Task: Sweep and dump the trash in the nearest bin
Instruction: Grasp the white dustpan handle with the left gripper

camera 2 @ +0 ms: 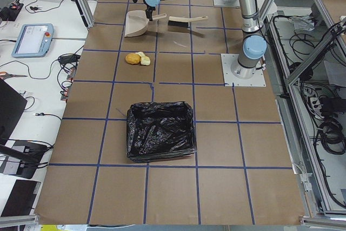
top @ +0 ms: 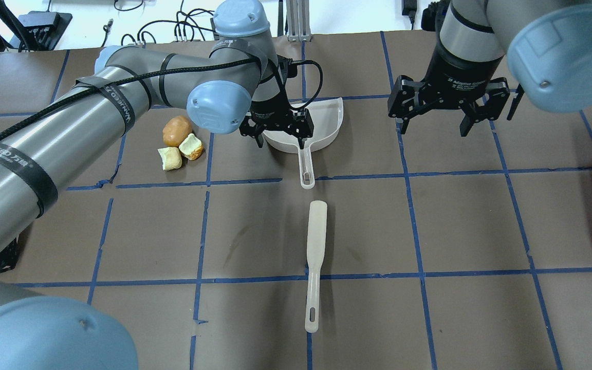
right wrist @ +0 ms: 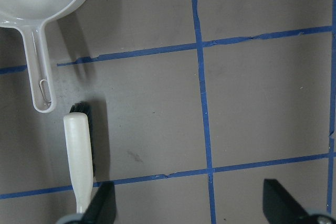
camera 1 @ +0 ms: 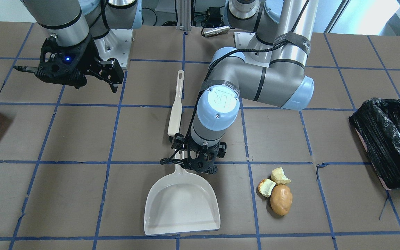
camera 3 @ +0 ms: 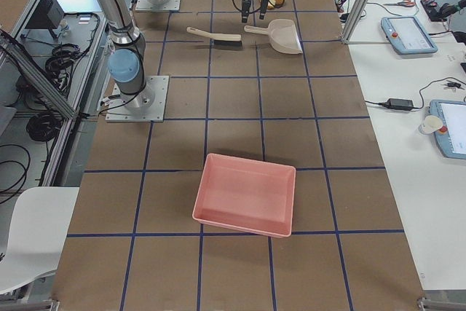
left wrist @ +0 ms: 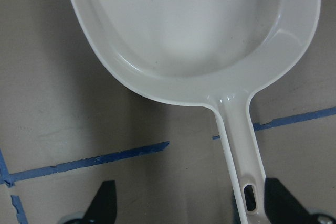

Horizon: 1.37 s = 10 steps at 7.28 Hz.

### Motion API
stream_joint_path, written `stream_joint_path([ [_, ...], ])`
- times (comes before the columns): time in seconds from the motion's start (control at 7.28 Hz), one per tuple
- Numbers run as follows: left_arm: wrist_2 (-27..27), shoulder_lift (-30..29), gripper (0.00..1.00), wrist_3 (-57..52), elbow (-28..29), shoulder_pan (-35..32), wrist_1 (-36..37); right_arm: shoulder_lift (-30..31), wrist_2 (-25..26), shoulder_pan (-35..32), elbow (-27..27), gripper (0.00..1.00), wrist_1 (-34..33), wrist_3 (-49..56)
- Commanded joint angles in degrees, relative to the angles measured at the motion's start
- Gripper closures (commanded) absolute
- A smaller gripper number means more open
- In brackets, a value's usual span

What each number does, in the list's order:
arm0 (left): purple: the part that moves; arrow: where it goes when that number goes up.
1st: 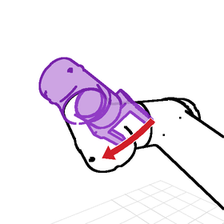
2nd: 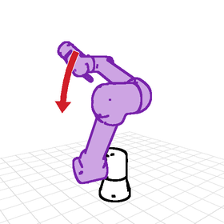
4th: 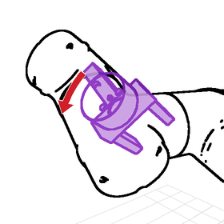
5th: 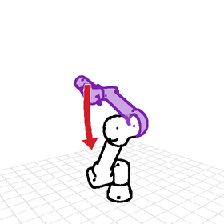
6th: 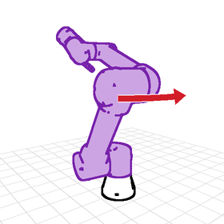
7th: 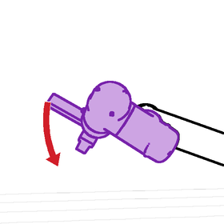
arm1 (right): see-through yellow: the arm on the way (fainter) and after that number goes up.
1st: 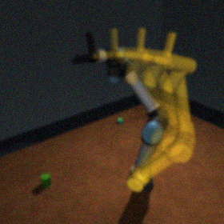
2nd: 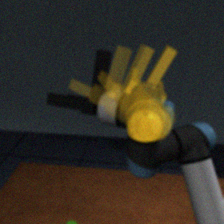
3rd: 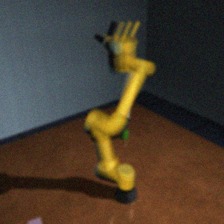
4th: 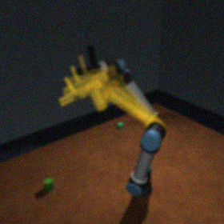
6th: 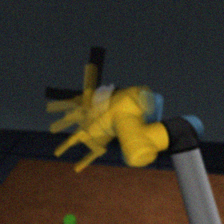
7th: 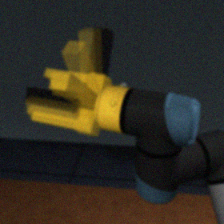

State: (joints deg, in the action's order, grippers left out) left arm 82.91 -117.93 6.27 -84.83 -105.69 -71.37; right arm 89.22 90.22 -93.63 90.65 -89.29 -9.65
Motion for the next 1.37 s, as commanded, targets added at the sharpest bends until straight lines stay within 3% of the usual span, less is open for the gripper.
stream_joint_path([
  [0.0,0.06,-0.28,0.00,4.42,-2.07,-2.05,3.13,0.34,0.04,0.56,0.23,0.00,0.34,1.04],
  [0.27,0.24,0.06,0.00,4.63,-7.25,-3.03,7.12,0.34,-0.04,0.30,0.14,0.00,0.34,0.87],
  [1.1,1.03,0.60,0.02,5.60,-8.24,-7.33,11.78,0.34,-0.13,0.21,-0.03,0.00,0.26,0.42],
  [1.24,1.03,0.42,0.06,5.69,-8.85,-7.33,11.78,0.42,-0.13,0.21,-0.12,0.00,0.17,0.25],
])
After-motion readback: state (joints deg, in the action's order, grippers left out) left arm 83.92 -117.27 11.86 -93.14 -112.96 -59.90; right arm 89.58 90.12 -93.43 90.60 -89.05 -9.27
